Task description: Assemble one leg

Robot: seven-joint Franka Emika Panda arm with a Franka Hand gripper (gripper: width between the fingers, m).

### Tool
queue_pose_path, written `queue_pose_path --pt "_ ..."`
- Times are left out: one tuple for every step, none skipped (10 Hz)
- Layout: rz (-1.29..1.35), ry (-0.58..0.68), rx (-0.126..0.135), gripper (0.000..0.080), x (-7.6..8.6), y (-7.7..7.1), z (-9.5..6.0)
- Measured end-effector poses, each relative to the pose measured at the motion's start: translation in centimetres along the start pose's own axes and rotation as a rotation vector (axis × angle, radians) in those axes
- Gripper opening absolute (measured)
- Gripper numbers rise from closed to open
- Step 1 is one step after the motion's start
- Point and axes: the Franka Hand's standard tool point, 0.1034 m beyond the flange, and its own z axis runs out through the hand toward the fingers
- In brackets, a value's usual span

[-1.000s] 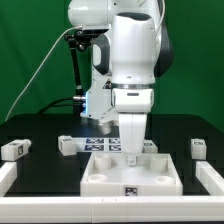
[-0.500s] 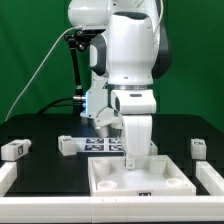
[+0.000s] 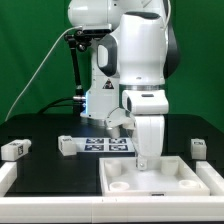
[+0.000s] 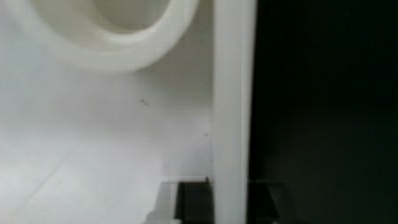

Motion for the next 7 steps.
queue_pose_path --pt "-0.01 0.005 -0.002 0.0054 1.0 0.4 0.0" --pt "-0.009 0.005 0.0 0.0054 1.3 0.7 0.0" --pt "0.018 0.0 0.009 0.0054 1.5 0.9 0.0" --pt "0.059 -0.001 0.009 0.0054 1.9 0.9 0.1" --pt "0.101 -0.003 0.008 0.0054 1.9 0.9 0.0" --pt "0.136 -0.005 0.014 0.0054 2.0 0.7 0.0" --pt "0.146 -0.005 0.015 0.0054 2.0 0.6 0.0"
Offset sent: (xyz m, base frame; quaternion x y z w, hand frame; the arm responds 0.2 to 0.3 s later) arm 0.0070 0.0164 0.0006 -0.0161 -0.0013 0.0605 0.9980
